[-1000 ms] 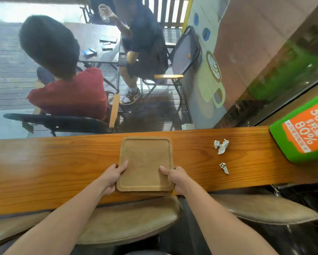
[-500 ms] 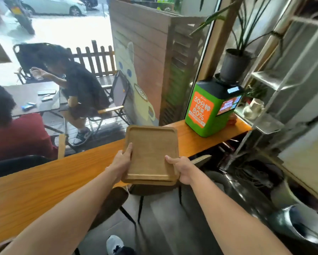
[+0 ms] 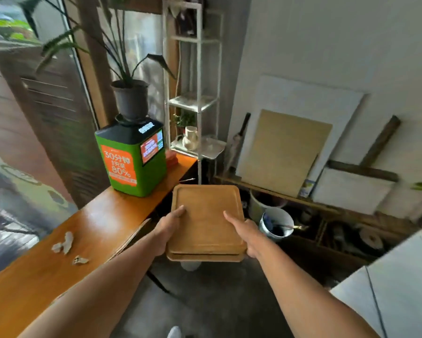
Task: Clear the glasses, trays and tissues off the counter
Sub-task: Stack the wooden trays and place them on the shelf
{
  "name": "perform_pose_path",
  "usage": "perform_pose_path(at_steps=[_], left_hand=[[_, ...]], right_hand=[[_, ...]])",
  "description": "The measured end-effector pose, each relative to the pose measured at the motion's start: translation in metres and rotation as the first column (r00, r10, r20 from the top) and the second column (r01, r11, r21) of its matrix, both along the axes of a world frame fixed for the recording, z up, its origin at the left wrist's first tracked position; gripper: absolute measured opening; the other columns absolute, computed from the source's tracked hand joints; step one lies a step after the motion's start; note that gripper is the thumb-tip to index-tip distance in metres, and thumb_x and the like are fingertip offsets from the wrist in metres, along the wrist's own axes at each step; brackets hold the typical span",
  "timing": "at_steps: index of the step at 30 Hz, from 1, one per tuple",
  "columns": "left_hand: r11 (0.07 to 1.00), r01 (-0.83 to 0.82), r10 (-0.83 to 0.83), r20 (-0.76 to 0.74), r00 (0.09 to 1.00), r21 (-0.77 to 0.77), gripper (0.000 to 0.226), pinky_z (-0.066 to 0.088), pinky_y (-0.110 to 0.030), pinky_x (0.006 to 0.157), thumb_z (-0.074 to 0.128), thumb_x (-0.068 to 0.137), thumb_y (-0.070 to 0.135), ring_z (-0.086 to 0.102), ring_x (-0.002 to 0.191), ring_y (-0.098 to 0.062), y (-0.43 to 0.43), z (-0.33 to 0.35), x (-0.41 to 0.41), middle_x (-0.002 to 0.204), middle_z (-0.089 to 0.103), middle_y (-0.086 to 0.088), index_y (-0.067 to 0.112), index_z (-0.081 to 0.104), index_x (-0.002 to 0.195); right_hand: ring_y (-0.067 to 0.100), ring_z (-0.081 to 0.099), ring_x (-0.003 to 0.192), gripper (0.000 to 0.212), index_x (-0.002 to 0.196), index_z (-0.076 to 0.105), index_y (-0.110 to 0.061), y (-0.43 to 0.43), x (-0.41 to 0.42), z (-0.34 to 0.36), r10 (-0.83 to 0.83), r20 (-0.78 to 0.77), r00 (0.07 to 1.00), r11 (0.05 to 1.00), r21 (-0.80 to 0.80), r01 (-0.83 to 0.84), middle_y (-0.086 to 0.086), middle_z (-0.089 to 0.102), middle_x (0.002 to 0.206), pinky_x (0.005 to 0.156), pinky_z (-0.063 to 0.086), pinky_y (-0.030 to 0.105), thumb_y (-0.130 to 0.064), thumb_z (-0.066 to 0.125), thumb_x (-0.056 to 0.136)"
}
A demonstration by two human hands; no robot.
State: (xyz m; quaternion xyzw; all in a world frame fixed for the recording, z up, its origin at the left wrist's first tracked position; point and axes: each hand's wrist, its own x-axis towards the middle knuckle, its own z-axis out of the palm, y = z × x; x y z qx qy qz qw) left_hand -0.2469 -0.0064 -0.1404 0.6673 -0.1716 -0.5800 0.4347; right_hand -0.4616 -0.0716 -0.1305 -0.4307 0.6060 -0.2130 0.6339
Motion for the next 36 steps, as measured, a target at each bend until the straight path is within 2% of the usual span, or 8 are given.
perform_pose_path(at_steps=[3, 11, 16, 19, 23, 30, 34, 36], left_hand=[[0.997, 0.083, -0.083, -0.017, 0.996, 0.010, 0.069, 0.043, -0.054, 0.101, 0.055, 0.080, 0.073, 0.059, 0.109, -0.036, -0.051, -0.003, -0.028, 0.122, 0.060, -0.010, 0.023, 0.049, 0.127], [0.985, 0.175, -0.175, 0.039, 0.984, 0.001, 0.077, 0.045, -0.051, 0.103, 0.051, 0.087, 0.066, 0.059, 0.110, -0.035, -0.194, -0.011, -0.038, 0.123, 0.061, -0.012, 0.011, 0.046, 0.140], [0.983, 0.180, -0.176, 0.135, 0.975, -0.017, 0.086, 0.041, -0.047, 0.107, 0.053, 0.087, 0.064, 0.054, 0.121, -0.037, -0.334, -0.001, -0.017, 0.136, 0.054, -0.018, 0.002, 0.039, 0.145], [0.983, 0.178, -0.167, 0.165, 0.972, -0.053, 0.084, 0.043, -0.048, 0.106, 0.052, 0.087, 0.066, 0.057, 0.118, -0.036, -0.410, 0.016, -0.002, 0.132, 0.057, -0.017, 0.003, 0.042, 0.143], [0.983, 0.160, -0.138, 0.206, 0.969, -0.095, 0.082, 0.046, -0.048, 0.103, 0.055, 0.086, 0.064, 0.060, 0.115, -0.036, -0.490, 0.034, 0.015, 0.131, 0.059, -0.017, 0.006, 0.044, 0.143], [0.993, 0.024, 0.007, 0.253, 0.967, -0.117, 0.081, 0.049, -0.036, 0.087, 0.055, 0.086, 0.065, 0.059, 0.098, -0.027, -0.623, 0.037, 0.045, 0.112, 0.060, -0.009, 0.004, 0.046, 0.139], [0.987, -0.084, 0.117, 0.257, 0.959, -0.137, 0.080, 0.046, -0.037, 0.087, 0.050, 0.088, 0.065, 0.057, 0.100, -0.028, -0.714, 0.030, 0.066, 0.112, 0.059, -0.009, 0.001, 0.047, 0.136], [0.972, -0.170, 0.208, 0.268, 0.941, -0.161, 0.081, 0.046, -0.038, 0.093, 0.049, 0.088, 0.066, 0.057, 0.106, -0.030, -0.761, 0.034, 0.079, 0.116, 0.060, -0.011, 0.001, 0.049, 0.136]], right_hand=[[0.036, 0.059, 0.118, 0.093, 0.139, 0.047, -0.011, -0.030, -0.030, 0.001, -0.074, -0.029, 0.997, 0.997, 0.000, 0.074, 0.012, 0.061, 0.132, 0.105, 0.045, 0.055, -0.066, 0.077, 0.070], [0.034, 0.057, 0.121, 0.097, 0.142, 0.047, -0.016, -0.143, -0.044, -0.006, -0.168, -0.055, 0.984, 0.986, 0.008, 0.169, 0.011, 0.060, 0.133, 0.107, 0.044, 0.053, -0.070, 0.075, 0.067], [0.028, 0.060, 0.104, 0.088, 0.139, 0.048, -0.010, -0.276, -0.025, 0.007, -0.207, -0.018, 0.978, 0.978, -0.036, 0.206, 0.007, 0.063, 0.119, 0.095, 0.049, 0.043, -0.060, 0.077, 0.073], [0.032, 0.061, 0.114, 0.086, 0.138, 0.051, -0.011, -0.355, -0.011, 0.020, -0.198, -0.005, 0.980, 0.978, -0.066, 0.197, 0.011, 0.063, 0.130, 0.104, 0.048, 0.048, -0.059, 0.078, 0.073], [0.032, 0.060, 0.117, 0.091, 0.140, 0.048, -0.011, -0.441, 0.005, 0.033, -0.175, 0.012, 0.984, 0.983, -0.062, 0.176, 0.012, 0.061, 0.132, 0.105, 0.047, 0.050, -0.061, 0.079, 0.070], [0.032, 0.062, 0.112, 0.099, 0.140, 0.047, -0.007, -0.605, 0.039, 0.039, -0.015, -0.006, 1.000, 0.995, -0.097, 0.014, 0.013, 0.063, 0.129, 0.103, 0.050, 0.047, -0.062, 0.082, 0.065], [0.030, 0.064, 0.111, 0.102, 0.140, 0.048, -0.006, -0.727, 0.069, 0.044, 0.131, -0.043, 0.990, 0.979, -0.154, -0.137, 0.012, 0.064, 0.127, 0.103, 0.050, 0.045, -0.066, 0.081, 0.064], [0.032, 0.061, 0.116, 0.109, 0.145, 0.041, -0.005, -0.791, 0.091, 0.051, 0.195, -0.072, 0.978, 0.958, -0.199, -0.206, 0.014, 0.060, 0.134, 0.103, 0.050, 0.046, -0.066, 0.081, 0.063]])
